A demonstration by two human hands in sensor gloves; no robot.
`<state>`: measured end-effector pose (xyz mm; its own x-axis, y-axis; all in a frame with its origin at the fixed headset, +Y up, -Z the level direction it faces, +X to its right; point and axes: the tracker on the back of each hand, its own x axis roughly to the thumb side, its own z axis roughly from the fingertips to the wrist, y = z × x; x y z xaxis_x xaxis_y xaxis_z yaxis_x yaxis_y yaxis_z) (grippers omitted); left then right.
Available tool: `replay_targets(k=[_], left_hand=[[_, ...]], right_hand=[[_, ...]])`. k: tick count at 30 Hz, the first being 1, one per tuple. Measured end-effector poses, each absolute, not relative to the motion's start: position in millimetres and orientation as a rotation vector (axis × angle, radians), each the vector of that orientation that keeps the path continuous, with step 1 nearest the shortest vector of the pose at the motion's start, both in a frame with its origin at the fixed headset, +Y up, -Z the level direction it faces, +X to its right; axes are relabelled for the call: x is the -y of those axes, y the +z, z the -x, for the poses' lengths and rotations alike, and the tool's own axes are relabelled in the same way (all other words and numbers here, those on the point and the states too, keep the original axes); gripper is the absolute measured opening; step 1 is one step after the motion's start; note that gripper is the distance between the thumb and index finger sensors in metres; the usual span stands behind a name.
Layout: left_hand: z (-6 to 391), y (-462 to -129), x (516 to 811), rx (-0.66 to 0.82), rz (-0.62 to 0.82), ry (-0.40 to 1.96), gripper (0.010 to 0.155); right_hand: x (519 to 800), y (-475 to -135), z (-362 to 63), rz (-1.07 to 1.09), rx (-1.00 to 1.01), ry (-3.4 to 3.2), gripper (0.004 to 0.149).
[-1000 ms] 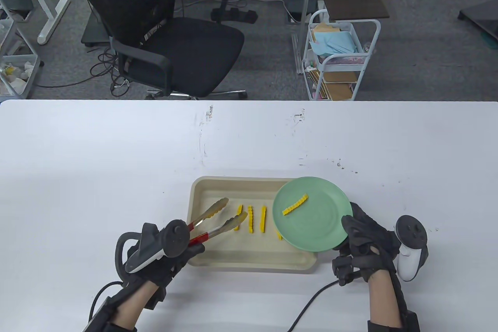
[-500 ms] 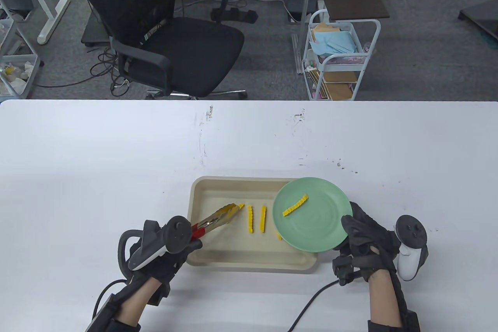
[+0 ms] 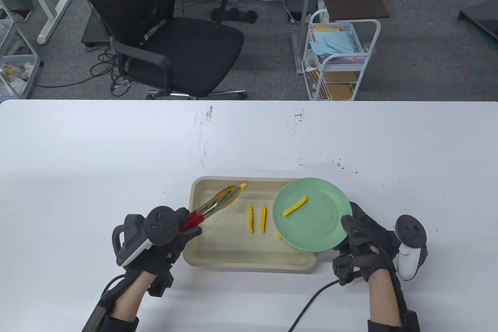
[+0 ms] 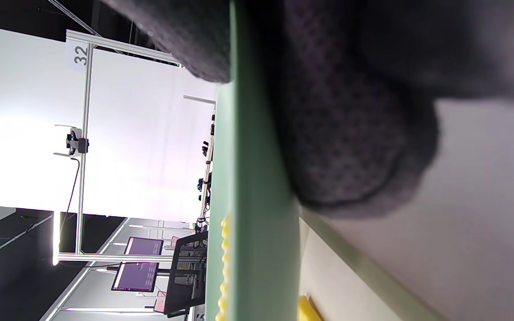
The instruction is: Hold plate and receive fries gripped by tongs from baking tray
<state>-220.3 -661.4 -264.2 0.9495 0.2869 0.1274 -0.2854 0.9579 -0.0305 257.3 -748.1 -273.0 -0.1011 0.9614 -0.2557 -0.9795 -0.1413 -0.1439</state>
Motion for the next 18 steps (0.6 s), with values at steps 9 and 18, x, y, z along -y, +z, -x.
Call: replay_targets(k=[9,18], left_hand=[[167,-260,655,0.279,-0.033,0.410,0.066],[132,-268,670,0.309,0.013,0.280,0.067]], right_hand=[[751,-274,-256,0.320,-0.094,1.653,0.056],[751,-276,-256,0.310,-0.097,1.654,0.055]])
